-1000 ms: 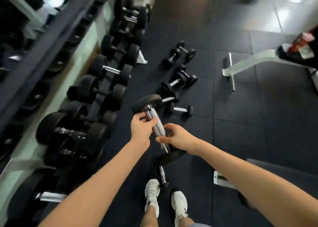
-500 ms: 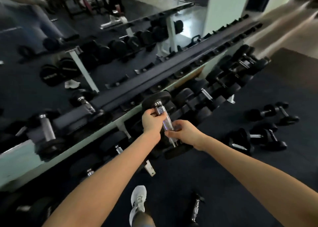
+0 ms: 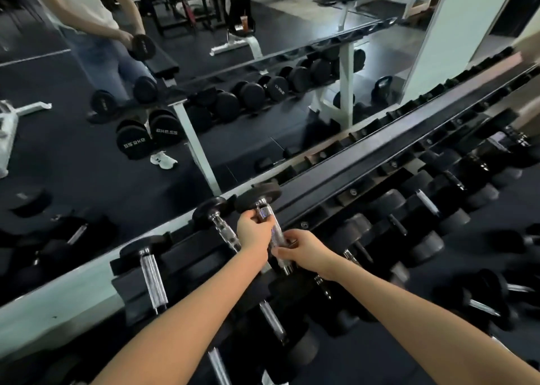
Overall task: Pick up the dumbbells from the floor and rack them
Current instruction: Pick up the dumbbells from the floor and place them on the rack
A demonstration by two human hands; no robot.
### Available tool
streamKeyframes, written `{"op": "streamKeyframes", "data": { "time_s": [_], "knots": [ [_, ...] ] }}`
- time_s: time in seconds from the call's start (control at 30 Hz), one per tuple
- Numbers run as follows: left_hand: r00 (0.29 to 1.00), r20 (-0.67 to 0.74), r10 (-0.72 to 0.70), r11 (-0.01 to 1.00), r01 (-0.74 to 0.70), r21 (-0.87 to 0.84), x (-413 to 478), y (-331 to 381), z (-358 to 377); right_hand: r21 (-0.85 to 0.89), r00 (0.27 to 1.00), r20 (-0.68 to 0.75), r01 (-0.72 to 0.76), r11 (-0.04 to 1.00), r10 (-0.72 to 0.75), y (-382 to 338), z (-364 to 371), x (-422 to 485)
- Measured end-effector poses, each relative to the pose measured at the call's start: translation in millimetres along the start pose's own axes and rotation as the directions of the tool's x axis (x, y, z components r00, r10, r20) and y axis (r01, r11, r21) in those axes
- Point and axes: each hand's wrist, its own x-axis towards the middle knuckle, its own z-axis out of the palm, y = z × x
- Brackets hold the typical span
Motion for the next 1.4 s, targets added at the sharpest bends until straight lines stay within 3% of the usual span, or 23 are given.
{"op": "streamKeyframes", "data": {
  "time_s": [0.4,0.7,1.2,1.4],
  "knots": [
    [0.993,-0.090,-0.081,0.997,0.080,-0.012,111,0,76,-0.242,0.992,0.054,-0.100,0.965,0.117,5,-50,135],
    [0.958,-0.168,-0.233,0.970,0.216,-0.114,158,-9,135,-0.436,0.986,0.112,-0.064,0.898,0.124,28,-89,208],
    [0.974,-0.189,-0.123,0.982,0.147,0.116,173,-27,148,-0.134,0.972,0.118,-0.187,0.973,0.203,62,-76,224],
    [0.979,-0.161,-0.124,0.983,0.143,0.111,171,-25,146,-0.125,0.975,0.112,-0.176,0.976,0.191,60,-77,224]
  ]
}}
